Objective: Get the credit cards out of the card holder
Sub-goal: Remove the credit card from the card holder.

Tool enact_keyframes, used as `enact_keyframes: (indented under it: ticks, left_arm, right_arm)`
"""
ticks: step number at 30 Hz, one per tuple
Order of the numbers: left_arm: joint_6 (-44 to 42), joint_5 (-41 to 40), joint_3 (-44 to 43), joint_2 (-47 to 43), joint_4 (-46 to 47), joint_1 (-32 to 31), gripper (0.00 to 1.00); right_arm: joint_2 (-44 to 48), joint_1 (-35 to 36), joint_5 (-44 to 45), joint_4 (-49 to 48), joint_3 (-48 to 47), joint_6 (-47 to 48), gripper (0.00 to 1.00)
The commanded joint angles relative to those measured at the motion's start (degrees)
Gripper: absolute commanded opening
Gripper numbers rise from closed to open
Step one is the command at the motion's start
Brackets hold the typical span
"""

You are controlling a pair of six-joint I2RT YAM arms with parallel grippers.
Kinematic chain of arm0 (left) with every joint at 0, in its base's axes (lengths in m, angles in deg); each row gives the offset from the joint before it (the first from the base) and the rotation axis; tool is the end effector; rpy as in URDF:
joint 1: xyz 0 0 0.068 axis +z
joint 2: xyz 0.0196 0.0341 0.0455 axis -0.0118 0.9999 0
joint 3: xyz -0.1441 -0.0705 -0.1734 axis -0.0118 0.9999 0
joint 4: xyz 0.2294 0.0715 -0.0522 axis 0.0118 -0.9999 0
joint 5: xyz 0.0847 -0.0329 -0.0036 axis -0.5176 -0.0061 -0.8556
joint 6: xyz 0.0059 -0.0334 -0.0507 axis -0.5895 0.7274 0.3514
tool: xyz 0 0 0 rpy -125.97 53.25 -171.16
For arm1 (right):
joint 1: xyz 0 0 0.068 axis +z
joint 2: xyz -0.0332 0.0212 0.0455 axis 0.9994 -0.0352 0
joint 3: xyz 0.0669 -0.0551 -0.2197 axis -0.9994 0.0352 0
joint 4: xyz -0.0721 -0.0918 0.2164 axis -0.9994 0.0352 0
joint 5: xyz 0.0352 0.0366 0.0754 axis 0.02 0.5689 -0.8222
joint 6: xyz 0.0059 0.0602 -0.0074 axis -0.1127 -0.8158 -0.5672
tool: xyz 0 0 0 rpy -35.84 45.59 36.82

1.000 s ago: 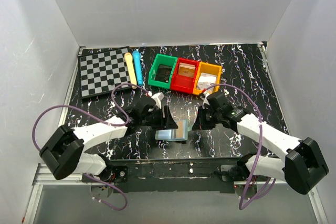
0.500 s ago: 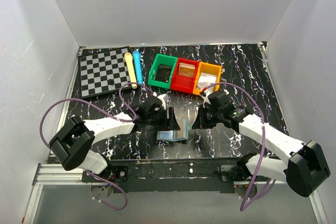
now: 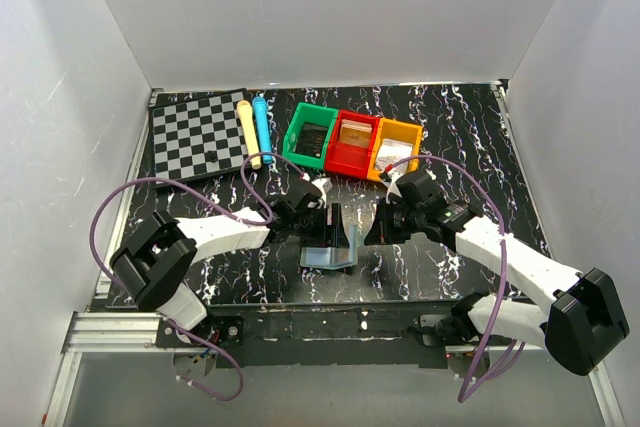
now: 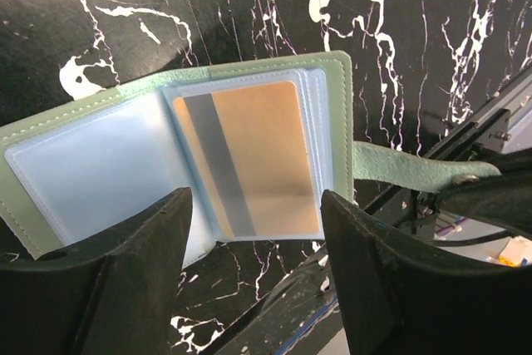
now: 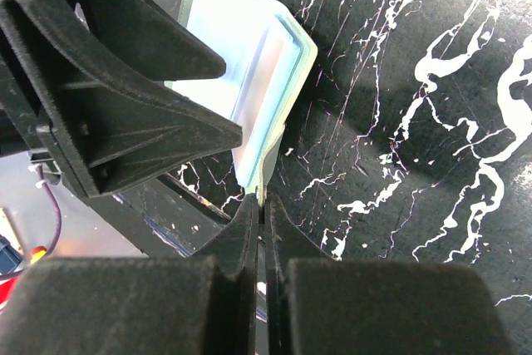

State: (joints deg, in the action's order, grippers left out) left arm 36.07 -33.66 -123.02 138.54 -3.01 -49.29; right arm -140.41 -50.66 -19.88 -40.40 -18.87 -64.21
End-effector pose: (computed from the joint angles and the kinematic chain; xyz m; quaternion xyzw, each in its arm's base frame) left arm 0.1891 -0.2308 0.1373 0.0842 0.9293 -0.3230 0.1580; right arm 0.1802 0.1524 0.1980 -0.0989 0.9166 0.3074 0.2359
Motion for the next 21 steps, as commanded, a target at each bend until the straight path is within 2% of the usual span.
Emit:
enact_keyframes:
  ticks: [1, 12, 21]
  left_arm:
    - [-1.4, -2.1, -2.8, 1.0, -1.6, -0.7, 0.63]
    - [-2.0, -3.1, -4.2, 2.5, -3.2, -1.2, 0.63]
    - [-1.8, -6.3, -4.0, 1.5, -5.3, -1.2, 0.56]
  right_arm:
    - [0.2, 0.3, -1.4, -0.3, -2.8, 1.0, 0.01]
    - [-0.1, 0.3, -2.0, 0.3, -3.3, 1.4, 0.01]
    - [0.1, 0.3, -1.6, 0.6, -3.3, 1.8, 0.01]
